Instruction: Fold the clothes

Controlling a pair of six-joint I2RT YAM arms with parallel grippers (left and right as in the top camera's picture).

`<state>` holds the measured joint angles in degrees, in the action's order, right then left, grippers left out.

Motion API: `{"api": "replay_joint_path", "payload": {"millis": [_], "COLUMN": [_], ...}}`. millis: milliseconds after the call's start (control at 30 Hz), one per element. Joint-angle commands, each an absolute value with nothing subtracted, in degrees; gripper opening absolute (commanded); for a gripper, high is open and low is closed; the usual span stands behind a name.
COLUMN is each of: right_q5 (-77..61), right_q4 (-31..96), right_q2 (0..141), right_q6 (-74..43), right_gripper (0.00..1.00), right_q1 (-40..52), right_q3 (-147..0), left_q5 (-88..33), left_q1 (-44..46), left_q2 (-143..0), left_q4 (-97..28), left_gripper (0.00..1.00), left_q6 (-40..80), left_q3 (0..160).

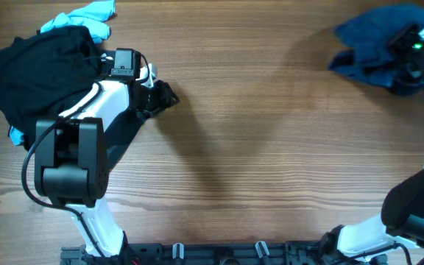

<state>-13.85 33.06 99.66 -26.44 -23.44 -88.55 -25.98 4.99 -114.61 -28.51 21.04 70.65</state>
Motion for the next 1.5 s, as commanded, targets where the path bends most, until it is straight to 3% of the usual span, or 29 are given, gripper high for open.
{"api": "replay_joint_path", "payload": {"millis": [0,533,767,1000,1467], "right_q5": [-13.61,-16.69,-29.67,-31.9,-32.05], "right_q4": [30.79,26.74,23.29,20.67,16.43], "right_q2": [98.13,98.87,98.76,98.76,94.59], "right_q6": [-24.18,-29.1,-33.12,-36.53,-55.05], "right_gripper": [0.04,0.04,0.04,0.04,0.04], "right_q1": [-27.07,-27.42,-28.27,-28.12,-21.76], "right_q3": [-90.43,-90.43,-91.59,-91.61,-91.61], "left_q5": [-21.98,-21.98,-21.98,-21.98,-21.98], "left_q1": [5.06,9.93,10.02,10.02,10.02], "left_q2": [-116.03,-116.03,-116.03,-116.03,-116.03], "left_q4": [-28.71,-23.75,-22.94,-22.9,-22.94], "left_gripper": [0.54,0.53,0.53,0.53,0.52], "left_q6": [19.92,19.94,20.14,20.14,20.16], "left_q3": [69.36,69.36,69.36,69.36,69.36]}}
